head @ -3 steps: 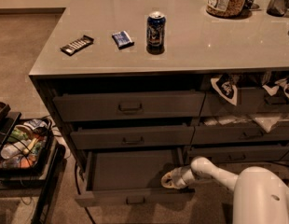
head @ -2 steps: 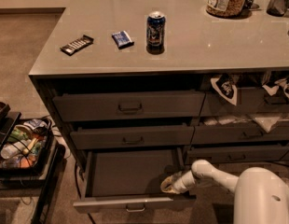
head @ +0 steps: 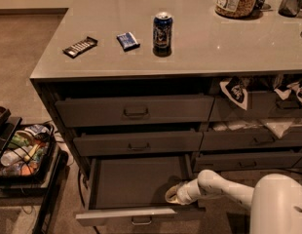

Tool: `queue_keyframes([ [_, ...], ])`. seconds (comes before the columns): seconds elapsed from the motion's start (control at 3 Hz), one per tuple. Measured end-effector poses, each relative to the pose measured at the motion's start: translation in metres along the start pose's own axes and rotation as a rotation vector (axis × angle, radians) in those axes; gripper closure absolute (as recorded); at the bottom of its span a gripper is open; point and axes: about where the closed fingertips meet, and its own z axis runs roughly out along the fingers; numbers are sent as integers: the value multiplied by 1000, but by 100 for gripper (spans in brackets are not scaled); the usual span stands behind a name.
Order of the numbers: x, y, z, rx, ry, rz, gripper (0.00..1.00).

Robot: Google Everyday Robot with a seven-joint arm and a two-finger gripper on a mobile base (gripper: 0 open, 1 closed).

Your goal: Open bottom drawer

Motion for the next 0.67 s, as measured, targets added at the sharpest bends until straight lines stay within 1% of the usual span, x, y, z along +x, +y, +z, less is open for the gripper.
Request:
queue_keyframes([
  [0.33, 0, 0, 0, 0, 0, 0, 100],
  [0.67, -14, 3, -16, 38, 9, -49, 100],
])
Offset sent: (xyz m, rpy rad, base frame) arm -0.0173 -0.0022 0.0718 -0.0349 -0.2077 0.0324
